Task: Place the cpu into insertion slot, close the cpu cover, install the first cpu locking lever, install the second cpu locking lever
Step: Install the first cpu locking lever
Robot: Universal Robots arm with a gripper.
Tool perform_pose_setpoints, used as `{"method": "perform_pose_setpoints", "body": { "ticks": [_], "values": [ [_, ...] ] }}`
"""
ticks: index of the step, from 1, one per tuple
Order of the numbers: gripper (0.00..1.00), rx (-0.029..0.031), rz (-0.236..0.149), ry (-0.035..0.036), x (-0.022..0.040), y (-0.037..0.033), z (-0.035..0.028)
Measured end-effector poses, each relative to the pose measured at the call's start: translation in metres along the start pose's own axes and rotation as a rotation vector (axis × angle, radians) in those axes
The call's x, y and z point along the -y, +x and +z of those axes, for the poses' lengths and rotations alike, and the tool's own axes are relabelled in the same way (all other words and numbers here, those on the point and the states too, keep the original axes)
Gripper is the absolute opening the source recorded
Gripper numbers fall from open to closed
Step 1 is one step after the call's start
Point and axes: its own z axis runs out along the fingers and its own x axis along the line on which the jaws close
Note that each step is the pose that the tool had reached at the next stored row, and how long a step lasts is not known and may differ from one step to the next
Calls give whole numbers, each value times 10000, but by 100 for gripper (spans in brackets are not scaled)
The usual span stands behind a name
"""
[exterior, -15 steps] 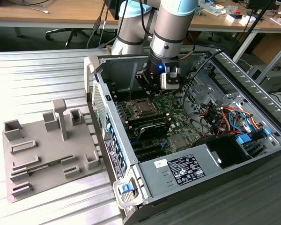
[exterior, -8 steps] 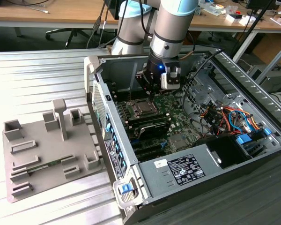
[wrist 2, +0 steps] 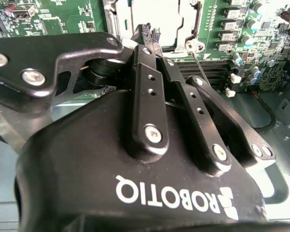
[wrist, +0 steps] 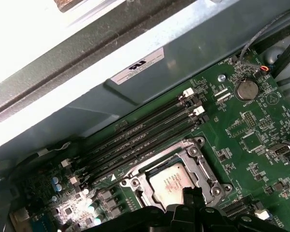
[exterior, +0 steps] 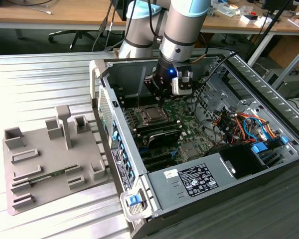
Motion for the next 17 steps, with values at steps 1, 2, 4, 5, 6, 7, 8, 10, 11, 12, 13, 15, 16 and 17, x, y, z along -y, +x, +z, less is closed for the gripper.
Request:
{"method": "perform_pose_setpoints", "body": {
  "ticks": [1,2,4,5,6,7,8,10,11,12,13,15,16,17],
  "values": [
    [11,0,-25,-1,0,0,0],
    [11,0,-51,-2,0,0,0],
    [11,-1,-116,-5,0,0,0],
    [11,-2,-165,-7,0,0,0],
    [11,-3,-208,-9,0,0,0],
    [11,-3,-248,-10,0,0,0],
    [11,-3,-273,-11,0,0,0],
    [11,-5,-357,-15,0,0,0],
    [11,-5,-379,-16,0,0,0],
    [11,-5,-404,-17,0,0,0],
    [11,-5,-430,-18,0,0,0],
    [11,-6,-490,-21,0,0,0],
    [11,-7,-544,-23,0,0,0],
    [11,-9,-696,-29,0,0,0]
  ]
}}
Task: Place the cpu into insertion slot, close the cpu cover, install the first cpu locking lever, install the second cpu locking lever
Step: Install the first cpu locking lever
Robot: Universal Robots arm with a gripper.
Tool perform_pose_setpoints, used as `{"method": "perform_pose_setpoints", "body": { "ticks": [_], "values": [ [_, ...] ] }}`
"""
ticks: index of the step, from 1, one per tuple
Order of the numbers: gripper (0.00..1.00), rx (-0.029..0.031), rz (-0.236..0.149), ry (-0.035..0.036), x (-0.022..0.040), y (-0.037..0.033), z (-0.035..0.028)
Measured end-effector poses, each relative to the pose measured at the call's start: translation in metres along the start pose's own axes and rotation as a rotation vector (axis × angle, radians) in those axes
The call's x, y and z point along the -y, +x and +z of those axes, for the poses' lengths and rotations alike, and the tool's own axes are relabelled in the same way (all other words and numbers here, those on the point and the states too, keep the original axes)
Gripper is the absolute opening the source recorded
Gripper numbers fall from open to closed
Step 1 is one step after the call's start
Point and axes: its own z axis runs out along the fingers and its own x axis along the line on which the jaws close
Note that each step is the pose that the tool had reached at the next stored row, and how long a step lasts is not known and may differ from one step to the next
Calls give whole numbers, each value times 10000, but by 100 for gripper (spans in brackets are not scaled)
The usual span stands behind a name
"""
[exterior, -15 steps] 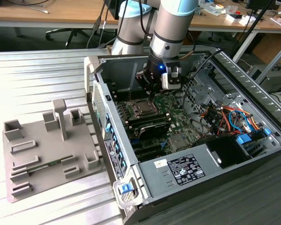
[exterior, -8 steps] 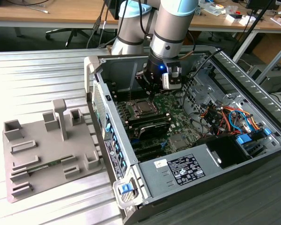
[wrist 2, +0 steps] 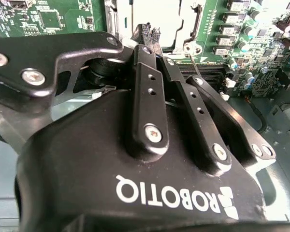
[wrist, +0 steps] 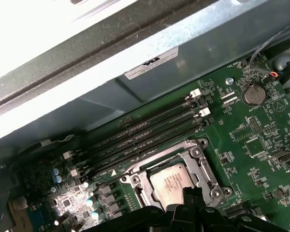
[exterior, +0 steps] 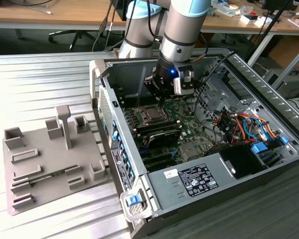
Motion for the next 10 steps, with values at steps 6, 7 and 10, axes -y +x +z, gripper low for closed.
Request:
{"method": "perform_pose_setpoints", "body": {
  "ticks": [6,7,10],
  "values": [
    [11,-2,-155,-7,0,0,0],
    [11,-2,-176,-8,0,0,0],
    [11,-3,-241,-11,0,0,0]
  ]
}}
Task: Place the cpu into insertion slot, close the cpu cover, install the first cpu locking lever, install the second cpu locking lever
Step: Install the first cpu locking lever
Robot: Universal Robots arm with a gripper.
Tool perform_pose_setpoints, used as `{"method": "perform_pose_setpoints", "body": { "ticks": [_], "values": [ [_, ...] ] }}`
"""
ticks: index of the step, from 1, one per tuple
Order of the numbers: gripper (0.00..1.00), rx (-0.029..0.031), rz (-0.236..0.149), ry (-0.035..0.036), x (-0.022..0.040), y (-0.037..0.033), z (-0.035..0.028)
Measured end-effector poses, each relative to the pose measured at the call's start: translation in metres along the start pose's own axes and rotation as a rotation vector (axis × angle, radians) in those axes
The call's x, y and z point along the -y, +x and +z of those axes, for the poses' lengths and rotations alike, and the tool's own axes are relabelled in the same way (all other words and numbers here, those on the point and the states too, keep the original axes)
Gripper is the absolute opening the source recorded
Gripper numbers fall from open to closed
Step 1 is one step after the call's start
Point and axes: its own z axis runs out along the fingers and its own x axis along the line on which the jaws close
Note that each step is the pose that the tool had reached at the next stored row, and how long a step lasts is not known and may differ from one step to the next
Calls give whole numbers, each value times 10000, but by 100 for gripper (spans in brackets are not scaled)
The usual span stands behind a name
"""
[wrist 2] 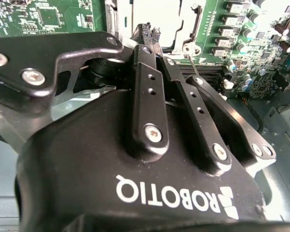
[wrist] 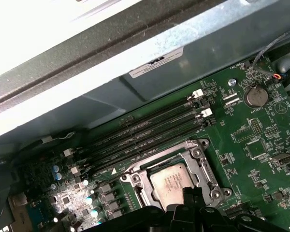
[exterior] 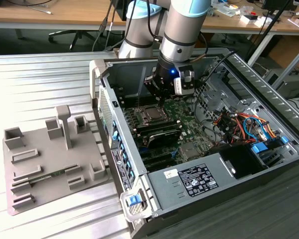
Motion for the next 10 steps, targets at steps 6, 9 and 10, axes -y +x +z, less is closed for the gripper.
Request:
{"method": "perform_pose_setpoints", "body": {
  "ticks": [6,9,10],
  "values": [
    [11,-2,-141,-6,0,0,0],
    [11,-3,-207,-8,0,0,0],
    [11,-3,-230,-10,0,0,0]
  ]
}}
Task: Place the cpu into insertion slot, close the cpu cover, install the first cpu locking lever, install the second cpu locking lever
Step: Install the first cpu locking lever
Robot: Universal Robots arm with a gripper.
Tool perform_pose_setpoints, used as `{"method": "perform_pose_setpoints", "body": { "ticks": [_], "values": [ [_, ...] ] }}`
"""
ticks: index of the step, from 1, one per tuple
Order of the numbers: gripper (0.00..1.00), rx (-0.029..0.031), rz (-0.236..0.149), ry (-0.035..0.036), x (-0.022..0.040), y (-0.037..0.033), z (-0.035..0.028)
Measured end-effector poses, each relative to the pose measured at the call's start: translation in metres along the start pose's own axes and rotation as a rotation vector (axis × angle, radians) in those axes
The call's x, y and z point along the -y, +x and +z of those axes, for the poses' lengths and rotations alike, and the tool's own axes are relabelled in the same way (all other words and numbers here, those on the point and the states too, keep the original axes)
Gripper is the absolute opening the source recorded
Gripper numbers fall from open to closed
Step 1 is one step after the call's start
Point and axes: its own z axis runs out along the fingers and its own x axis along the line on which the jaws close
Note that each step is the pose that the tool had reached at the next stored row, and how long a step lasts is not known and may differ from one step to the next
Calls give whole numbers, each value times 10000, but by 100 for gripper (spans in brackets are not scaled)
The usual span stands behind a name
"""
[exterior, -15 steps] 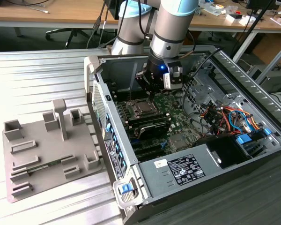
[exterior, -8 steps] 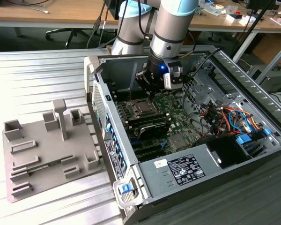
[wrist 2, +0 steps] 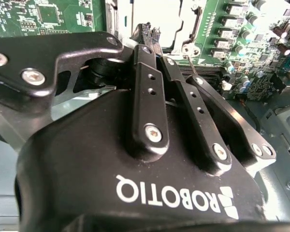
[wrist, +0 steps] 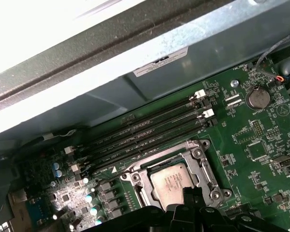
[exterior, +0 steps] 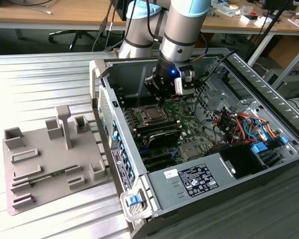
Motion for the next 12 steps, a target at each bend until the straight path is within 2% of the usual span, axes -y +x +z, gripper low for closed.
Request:
{"method": "perform_pose_setpoints", "body": {
  "ticks": [12],
  "values": [
    [11,-4,-301,-13,0,0,0]
  ]
}}
